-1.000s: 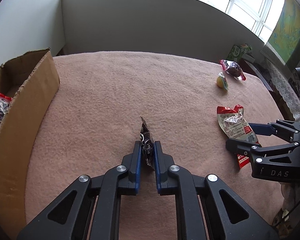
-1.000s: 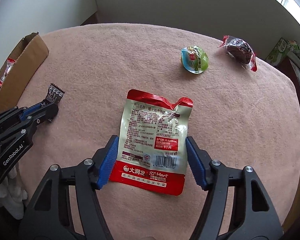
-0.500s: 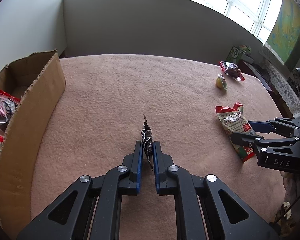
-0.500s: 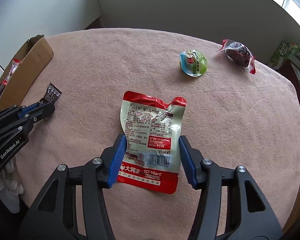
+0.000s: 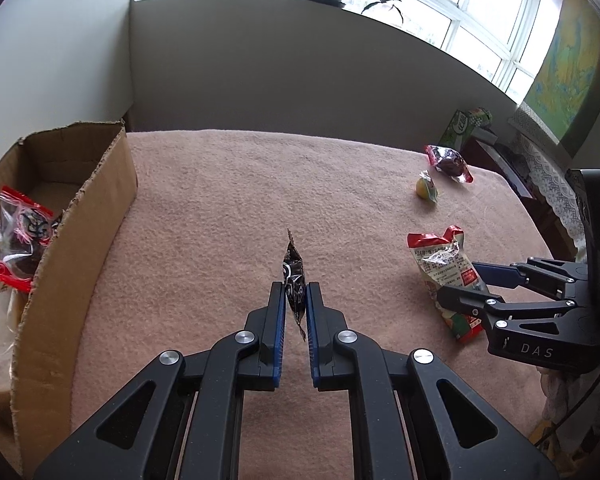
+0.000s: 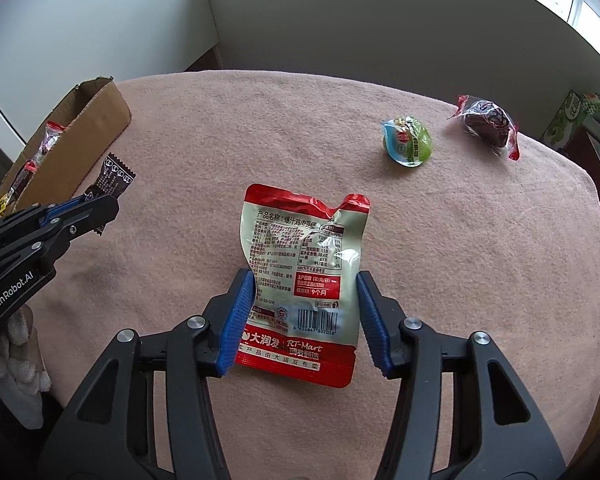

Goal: Organize snacks
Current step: 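Grasp the red snack pouch with the right gripper and lift it, then carry the black candy and red pouch into the box and open both grippers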

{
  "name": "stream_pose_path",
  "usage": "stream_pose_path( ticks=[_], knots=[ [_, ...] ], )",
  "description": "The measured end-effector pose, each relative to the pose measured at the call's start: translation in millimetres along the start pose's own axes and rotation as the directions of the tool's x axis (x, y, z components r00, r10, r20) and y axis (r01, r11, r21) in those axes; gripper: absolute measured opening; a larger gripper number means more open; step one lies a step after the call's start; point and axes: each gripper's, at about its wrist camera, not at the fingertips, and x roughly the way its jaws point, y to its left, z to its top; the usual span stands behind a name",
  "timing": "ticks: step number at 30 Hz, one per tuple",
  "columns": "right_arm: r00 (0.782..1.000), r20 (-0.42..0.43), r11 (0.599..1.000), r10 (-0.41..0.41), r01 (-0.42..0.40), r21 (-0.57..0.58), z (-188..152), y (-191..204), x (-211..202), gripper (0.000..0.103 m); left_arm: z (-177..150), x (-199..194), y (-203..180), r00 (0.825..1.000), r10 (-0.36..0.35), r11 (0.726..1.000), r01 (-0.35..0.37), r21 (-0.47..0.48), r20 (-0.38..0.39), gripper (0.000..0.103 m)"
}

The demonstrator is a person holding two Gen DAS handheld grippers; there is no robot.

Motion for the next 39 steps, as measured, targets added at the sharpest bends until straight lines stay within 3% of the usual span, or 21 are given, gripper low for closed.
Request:
stream_pose_path(
  ticks=[11,23,30,39],
  knots=[
    [0.993,0.108,0.997,0.053,-0.046,-0.062,35,60,-40,0.054,-3,-55,16,0.993,-0.022,0.999,0.025,-0.026,0.118,0.009],
    [0.981,0.153,0.981,0.121,-0.095,-0.167,74,155,-52,0.054,-12,-108,86,0.968,0.061,0.991,-0.029,-0.132,0.245,0.009],
    [0.973,0.140,0.965,0.181,-0.149,-0.216,97,208,-37,0.054,-20,-121,135,0.958,0.128,0.975,-0.074,-0.209,0.258,0.009],
    [0.966,0.122,0.955,0.226,-0.195,-0.224,121,253,-7,0.056,-29,-119,164,0.957,0.169,0.963,-0.110,-0.247,0.235,0.009]
  ],
)
